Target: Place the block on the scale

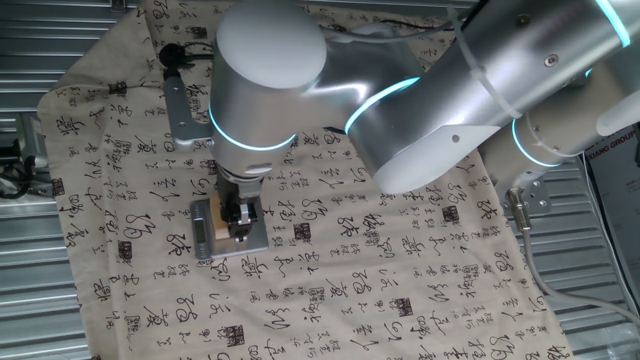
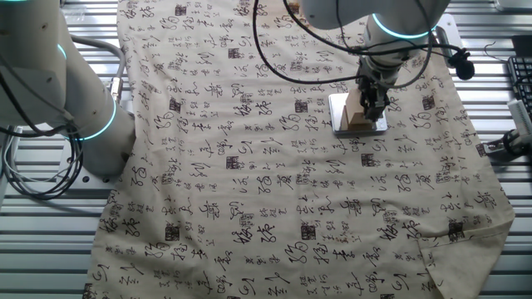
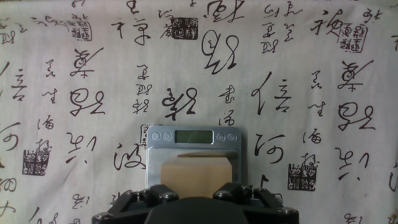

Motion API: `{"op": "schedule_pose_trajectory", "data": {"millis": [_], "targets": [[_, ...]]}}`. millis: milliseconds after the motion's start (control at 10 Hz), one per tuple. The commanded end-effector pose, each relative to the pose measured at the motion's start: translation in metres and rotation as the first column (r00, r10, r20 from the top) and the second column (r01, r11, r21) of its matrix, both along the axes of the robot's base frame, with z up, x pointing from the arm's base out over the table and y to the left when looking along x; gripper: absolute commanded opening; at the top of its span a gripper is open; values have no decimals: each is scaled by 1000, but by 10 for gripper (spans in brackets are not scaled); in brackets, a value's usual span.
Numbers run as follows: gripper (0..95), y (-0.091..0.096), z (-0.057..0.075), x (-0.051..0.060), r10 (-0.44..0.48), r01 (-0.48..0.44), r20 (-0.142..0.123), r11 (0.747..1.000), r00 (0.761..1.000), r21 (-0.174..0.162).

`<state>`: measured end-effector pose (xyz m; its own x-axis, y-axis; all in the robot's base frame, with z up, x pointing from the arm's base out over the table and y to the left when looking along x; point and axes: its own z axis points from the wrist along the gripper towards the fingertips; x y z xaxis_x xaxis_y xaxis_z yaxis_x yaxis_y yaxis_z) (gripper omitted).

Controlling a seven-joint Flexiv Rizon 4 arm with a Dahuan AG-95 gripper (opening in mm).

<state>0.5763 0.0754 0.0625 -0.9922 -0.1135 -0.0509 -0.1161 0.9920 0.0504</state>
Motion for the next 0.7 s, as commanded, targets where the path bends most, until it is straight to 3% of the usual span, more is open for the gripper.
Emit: {"op": "schedule_pose_trajectory", "data": {"millis": [100, 500, 600, 700], "targets": [[0, 1, -1, 2, 5, -5, 0, 1000, 1000, -1], [0, 1, -1, 2, 15, -15, 0, 1000, 1000, -7], [190, 1, -1, 2, 21, -21, -2, 1000, 1000, -12], [190, 1, -1, 2, 24, -24, -4, 1000, 1000, -14]]}}
